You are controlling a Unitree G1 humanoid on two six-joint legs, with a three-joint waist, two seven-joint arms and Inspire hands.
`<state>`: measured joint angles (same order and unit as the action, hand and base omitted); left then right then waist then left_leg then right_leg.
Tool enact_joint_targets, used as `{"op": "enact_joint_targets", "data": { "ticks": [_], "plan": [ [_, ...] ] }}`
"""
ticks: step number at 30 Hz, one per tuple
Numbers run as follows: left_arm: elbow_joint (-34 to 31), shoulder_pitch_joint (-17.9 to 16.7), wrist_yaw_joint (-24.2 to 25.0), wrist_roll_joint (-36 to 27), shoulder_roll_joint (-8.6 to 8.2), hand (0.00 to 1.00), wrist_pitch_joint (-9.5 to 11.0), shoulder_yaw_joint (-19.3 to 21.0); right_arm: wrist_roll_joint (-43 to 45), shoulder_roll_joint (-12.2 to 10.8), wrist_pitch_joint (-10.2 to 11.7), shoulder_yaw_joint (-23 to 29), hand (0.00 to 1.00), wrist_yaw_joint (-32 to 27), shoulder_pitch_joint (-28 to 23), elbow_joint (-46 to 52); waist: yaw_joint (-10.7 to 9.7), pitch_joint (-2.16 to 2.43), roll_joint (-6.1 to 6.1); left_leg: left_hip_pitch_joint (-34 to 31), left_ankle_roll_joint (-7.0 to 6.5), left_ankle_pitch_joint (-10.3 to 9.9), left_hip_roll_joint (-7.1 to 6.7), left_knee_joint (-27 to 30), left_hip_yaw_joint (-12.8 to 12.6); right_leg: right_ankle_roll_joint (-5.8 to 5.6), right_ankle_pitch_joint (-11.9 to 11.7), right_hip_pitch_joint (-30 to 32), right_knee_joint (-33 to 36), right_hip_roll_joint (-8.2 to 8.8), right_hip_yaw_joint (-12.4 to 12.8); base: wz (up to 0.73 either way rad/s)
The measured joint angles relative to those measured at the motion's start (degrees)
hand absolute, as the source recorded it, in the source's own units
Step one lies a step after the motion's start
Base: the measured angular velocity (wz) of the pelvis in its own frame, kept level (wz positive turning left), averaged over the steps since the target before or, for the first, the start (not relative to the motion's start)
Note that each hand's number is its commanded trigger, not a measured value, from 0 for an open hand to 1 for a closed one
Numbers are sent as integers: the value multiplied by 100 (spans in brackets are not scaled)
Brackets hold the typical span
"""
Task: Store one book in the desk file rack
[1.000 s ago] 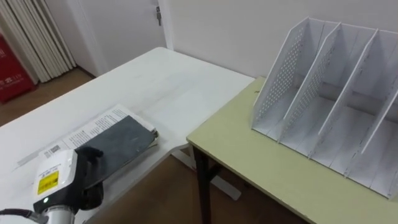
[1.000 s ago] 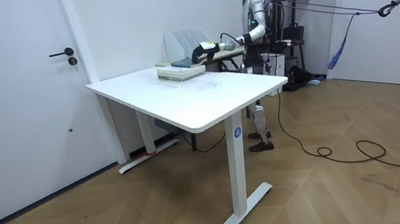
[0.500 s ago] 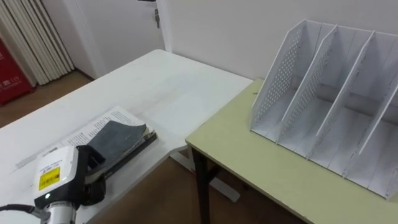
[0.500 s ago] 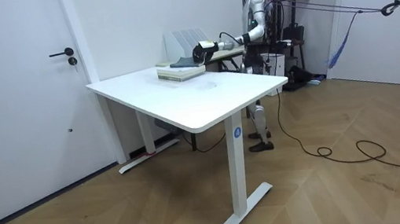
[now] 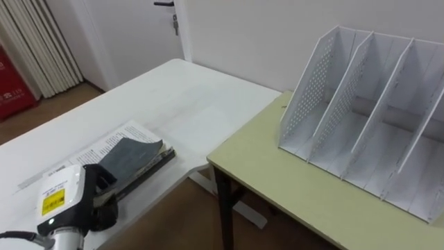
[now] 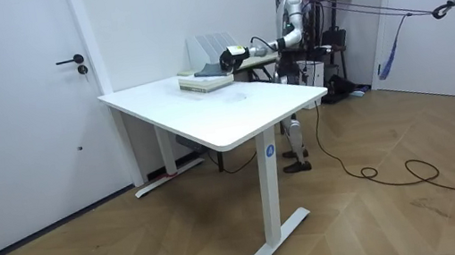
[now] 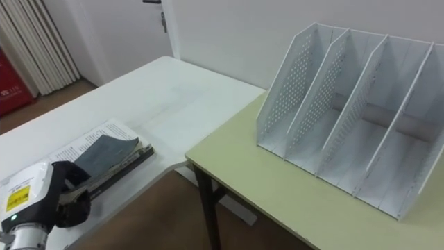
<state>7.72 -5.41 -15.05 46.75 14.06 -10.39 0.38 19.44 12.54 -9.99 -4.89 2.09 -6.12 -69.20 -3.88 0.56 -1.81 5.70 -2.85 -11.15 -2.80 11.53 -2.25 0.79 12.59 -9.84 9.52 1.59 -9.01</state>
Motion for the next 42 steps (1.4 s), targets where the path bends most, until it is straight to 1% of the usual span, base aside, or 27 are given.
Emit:
{"op": "enact_joint_targets", "data": {
  "ticks": [2, 4, 5, 6, 7, 8, 9, 10, 11, 12, 14, 16, 19, 20, 23, 25, 28, 30, 31, 32, 33, 34, 36, 37, 38, 41, 42],
  "plan": [
    [-213, -18, 97, -167, -32, 100, -1, 53, -15, -17, 14, 74, 0, 0, 15, 47, 48, -3, 43, -13, 0, 0, 5, 18, 3, -1, 0, 1, 0, 6, -4, 0],
    [-461, -18, 216, -404, -33, 100, 3, 52, 10, -19, 22, 133, 0, 12, 32, 114, 94, -5, 56, -23, -1, 0, 15, 22, 4, -2, 1, 11, -2, 12, -19, 4],
    [-602, -17, 252, -654, -33, 100, 37, 59, 11, -15, 69, 181, 0, 12, 41, 200, 117, -11, 66, -43, -1, -1, 17, 22, 1, -5, 3, 29, -1, 15, -28, 3],
    [-725, -17, 307, -963, -31, 100, 79, 71, 5, -15, 152, 182, 0, 3, 83, 234, 131, -4, 51, -64, -1, 0, 19, 21, 0, -5, 2, 61, 6, 13, -20, 0],
    [-788, -17, 330, -1096, -31, 100, 100, 73, 3, -19, 210, 181, 0, -1, 99, 248, 135, -5, 47, -78, -1, 0, 20, 21, 1, -5, 1, 71, 7, 10, -16, 0],
    [-891, -17, 347, -1371, -32, 100, 170, 71, -57, -28, 329, 163, 0, -6, 128, 272, 165, -5, 43, -97, -3, 2, 23, 21, 6, -5, -4, 74, 17, 6, -22, 0],
    [-916, -12, 346, -1548, -32, 100, 229, 70, -158, -32, 376, 160, 0, -12, 135, 297, 192, -7, 39, -96, -3, 2, 26, 21, 9, -4, -5, 76, 19, 6, -25, 0],
    [-939, -8, 345, -2021, -31, 100, 365, 68, -360, -41, 443, 161, 0, -14, 144, 406, 225, -15, 45, -101, -3, 2, 28, 21, 12, -1, -8, 85, 21, 8, -50, 0],
    [-1003, -9, 345, -2382, -32, 100, 445, 68, -390, -54, 499, 161, 0, -7, 148, 588, 247, -26, 34, -103, -3, 2, 29, 19, 22, -1, -8, 90, 18, 9, -46, 0],
    [-1046, -9, 346, -2541, -34, 100, 475, 68, -393, -59, 533, 163, 0, 0, 148, 682, 259, -35, 36, -102, -3, 2, 29, 18, 17, 0, -8, 89, 16, 8, -46, 0],
    [-1135, 15, 361, -3224, -36, 100, 672, 52, -424, -113, 754, 158, 0, 51, 175, 989, 261, -55, 42, -112, -2, 2, 28, 20, 7, 1, -9, 89, 3, 11, -61, 0],
    [-1227, 20, 445, -3583, -42, 100, 762, 48, -442, -184, 901, 140, 0, 140, 175, 1254, 268, -65, 31, -131, -2, 2, 27, 19, 7, 0, -8, 103, -6, 12, -62, 0],
    [-1262, 85, 583, -4056, -49, 100, 969, 47, -412, -256, 1026, 24, 0, 383, 158, 1777, 289, -83, 52, -205, -2, 2, 28, 22, -5, 0, -8, 190, 8, 15, -43, -2],
    [-1273, 85, 666, -4182, -49, 100, 1051, 50, -353, -284, 1115, -12, 0, 440, 157, 1940, 283, -91, 63, -221, -3, 2, 25, 23, -13, -1, -10, 200, 7, 19, -43, -3],
    [-1276, 85, 930, -4647, -48, 100, 1106, 41, -308, -357, 1239, -110, 0, 622, 152, 2135, 298, -96, 70, -197, -3, 1, 21, 20, -9, -5, -13, 187, 15, 28, -44, 0],
    [-1295, 85, 1077, -5011, -49, 100, 1136, 24, -330, -359, 1259, -232, 0, 744, 149, 2228, 310, -101, 61, -199, -3, 1, 21, 20, -3, -7, -14, 186, 16, 30, -44, 0],
    [-1301, 85, 1316, -5529, -101, 100, 1240, -44, -392, -387, 1262, -421, 0, 961, 146, 2396, 338, -102, 37, -211, -3, 2, 29, 21, -3, -7, -14, 177, 26, 31, -42, 0],
    [-1302, 82, 1589, -5979, -176, 100, 1262, -73, -627, -394, 1274, -441, 0, 1153, 145, 2463, 398, -89, -3, -200, -3, 1, 29, 20, -23, -6, -15, 172, 36, 39, -26, 0],
    [-1302, 81, 1656, -6150, -180, 100, 1267, -77, -734, -391, 1270, -440, 0, 1202, 130, 2498, 404, -85, -9, -197, -3, 1, 31, 20, -35, -6, -14, 171, 39, 40, -24, 0],
    [-1302, 80, 1783, -6537, -183, 100, 1289, -71, -907, -381, 1238, -436, 0, 1325, 47, 2767, 419, -85, -11, -200, -3, 1, 35, 20, -37, -6, -14, 180, 62, 39, -30, 0],
    [-1302, 80, 1845, -6684, -183, 100, 1306, -63, -971, -376, 1238, -437, 0, 1396, -3, 2941, 427, -85, -10, -200, -3, 2, 40, 20, -35, -6, -14, 188, 81, 40, -28, 0],
    [-1302, 79, 1964, -6985, -178, 100, 1313, -54, -1138, -374, 1242, -441, 0, 1563, -59, 3242, 432, -89, -6, -197, -3, 2, 52, 23, -32, -6, -14, 200, 122, 41, -27, 0],
    [-1302, 79, 2258, -7769, -178, 100, 1315, -61, -1864, -379, 1245, -438, 0, 1842, -51, 3650, 438, -111, 31, -176, -2, 2, 61, 20, -41, -4, -15, 199, 129, 42, 14, -6],
    [-1302, 79, 2336, -7882, -179, 100, 1314, -60, -2064, -380, 1245, -436, 0, 1895, -51, 3720, 441, -119, 42, -156, -1, 2, 67, 17, -64, -1, -17, 197, 132, 39, 29, -14],
    [-1302, 70, 2498, -8020, -181, 100, 1316, -54, -2315, -380, 1239, -411, 0, 2009, -82, 3904, 464, -141, 56, -101, -1, 1, 74, 0, -87, 4, -20, 187, 123, 31, 70, -13],
    [-1269, 52, 2880, -8095, -177, 100, 1315, -49, -2918, -349, 1197, -337, 0, 2218, -93, 4413, 555, -150, 65, -60, -1, 1, 72, -2, -89, 8, -22, 171, 121, 29, 98, -8],
    [-1250, 6, 3037, -8107, -177, 100, 1314, -49, -3169, -355, 1175, -282, 0, 2294, -92, 4651, 541, -151, 70, -93, -1, 1, 70, 11, -84, 9, -22, 169, 116, 29, 86, -4]
  ]
}}
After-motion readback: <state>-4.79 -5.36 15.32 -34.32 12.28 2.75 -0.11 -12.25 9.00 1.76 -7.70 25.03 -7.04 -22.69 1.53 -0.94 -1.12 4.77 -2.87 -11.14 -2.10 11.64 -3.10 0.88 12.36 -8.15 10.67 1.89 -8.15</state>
